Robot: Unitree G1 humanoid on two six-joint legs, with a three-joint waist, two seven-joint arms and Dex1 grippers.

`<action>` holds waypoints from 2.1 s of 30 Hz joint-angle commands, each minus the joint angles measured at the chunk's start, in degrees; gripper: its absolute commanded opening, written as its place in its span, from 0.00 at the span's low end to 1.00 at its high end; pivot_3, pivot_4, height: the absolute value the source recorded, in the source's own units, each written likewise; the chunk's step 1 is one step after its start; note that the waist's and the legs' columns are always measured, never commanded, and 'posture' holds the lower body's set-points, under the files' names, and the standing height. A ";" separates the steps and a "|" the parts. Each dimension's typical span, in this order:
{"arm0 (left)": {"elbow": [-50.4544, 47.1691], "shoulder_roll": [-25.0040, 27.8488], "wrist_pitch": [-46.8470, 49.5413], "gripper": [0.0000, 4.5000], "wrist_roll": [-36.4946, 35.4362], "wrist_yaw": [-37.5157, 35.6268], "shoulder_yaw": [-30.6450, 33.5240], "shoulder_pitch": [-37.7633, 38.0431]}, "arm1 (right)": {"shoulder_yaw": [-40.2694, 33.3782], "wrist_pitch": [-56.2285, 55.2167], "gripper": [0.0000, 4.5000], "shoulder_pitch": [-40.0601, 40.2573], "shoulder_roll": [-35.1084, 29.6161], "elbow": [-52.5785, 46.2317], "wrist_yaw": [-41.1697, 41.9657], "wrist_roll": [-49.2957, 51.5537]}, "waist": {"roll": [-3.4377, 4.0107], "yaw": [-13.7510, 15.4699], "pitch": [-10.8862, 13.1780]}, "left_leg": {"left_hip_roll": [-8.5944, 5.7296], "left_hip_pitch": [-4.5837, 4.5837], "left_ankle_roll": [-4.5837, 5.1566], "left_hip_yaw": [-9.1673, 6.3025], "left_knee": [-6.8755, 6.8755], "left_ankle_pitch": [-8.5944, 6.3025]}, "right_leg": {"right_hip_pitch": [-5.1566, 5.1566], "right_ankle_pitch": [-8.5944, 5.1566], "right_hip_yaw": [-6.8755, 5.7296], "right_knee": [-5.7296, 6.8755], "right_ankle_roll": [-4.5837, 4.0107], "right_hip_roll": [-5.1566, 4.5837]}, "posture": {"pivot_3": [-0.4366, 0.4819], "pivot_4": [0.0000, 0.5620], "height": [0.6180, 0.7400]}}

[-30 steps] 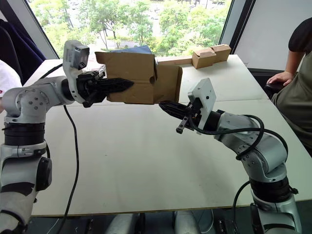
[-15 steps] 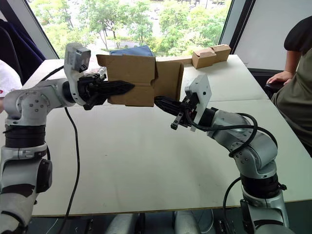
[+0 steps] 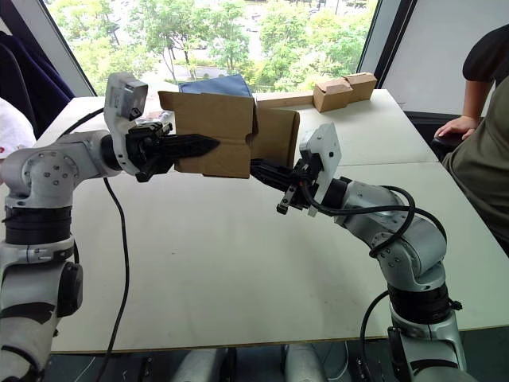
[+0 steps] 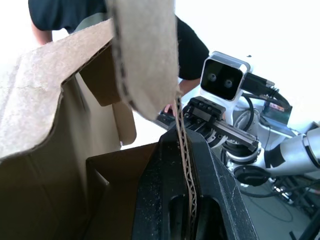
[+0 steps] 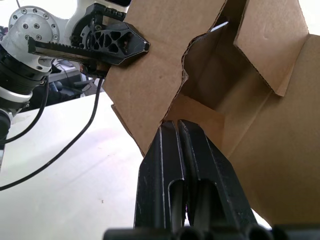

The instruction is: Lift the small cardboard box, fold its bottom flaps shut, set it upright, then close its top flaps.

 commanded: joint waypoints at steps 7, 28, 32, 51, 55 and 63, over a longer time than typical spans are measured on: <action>-0.70 0.46 -1.29 0.00 -0.46 0.65 1.38 -0.97 | -11.36 2.40 0.02 -2.07 -2.25 2.43 -0.07 11.80 | 0.00 0.06 0.00 | 0.00 0.00 0.00 0.00 0.00 0.00 | 0.02 0.00 0.00 -0.01 0.00 -0.02 | 0.48 0.27 1.00; -1.86 0.79 -0.80 0.00 -2.23 1.49 2.41 -0.86 | -19.56 -5.38 0.02 -0.22 -9.20 17.97 -1.11 5.76 | 0.00 0.08 0.00 | 0.00 0.00 0.02 0.02 0.01 -0.01 | 0.04 0.00 0.00 -0.02 0.00 -0.02 | 0.48 0.27 1.00; -2.95 0.37 -0.18 0.00 -2.94 2.34 2.76 -0.95 | -17.35 -9.07 0.02 0.19 -8.51 22.15 -0.25 0.53 | 0.00 0.00 0.00 | 0.00 0.00 0.03 0.03 0.01 -0.01 | 0.04 0.00 0.00 -0.01 0.00 -0.01 | 0.48 0.27 1.00; -3.44 -0.06 -0.37 0.00 -5.05 4.17 2.41 -1.80 | -9.95 -8.16 0.02 -6.59 1.49 23.03 4.63 1.41 | 0.01 -0.04 0.01 | 0.02 0.00 0.01 0.02 0.10 -0.01 | 0.05 0.00 0.01 0.01 0.00 -0.01 | 0.48 0.27 1.00; -2.42 0.17 -0.94 0.00 -4.41 3.82 2.31 -1.98 | -10.98 -4.23 0.02 -6.00 3.49 17.77 3.02 7.54 | 0.01 0.04 0.01 | 0.01 0.00 0.01 0.02 0.12 -0.01 | 0.06 0.00 0.01 0.01 0.00 -0.04 | 0.48 0.27 1.00; -0.11 0.09 -1.78 0.00 -3.74 3.72 2.49 -2.52 | -10.27 0.27 0.02 -4.23 6.87 11.34 -0.91 15.84 | 0.01 0.00 0.01 | 0.02 0.00 0.03 0.01 0.12 -0.02 | 0.05 0.00 0.01 0.01 0.00 -0.05 | 0.48 0.27 1.00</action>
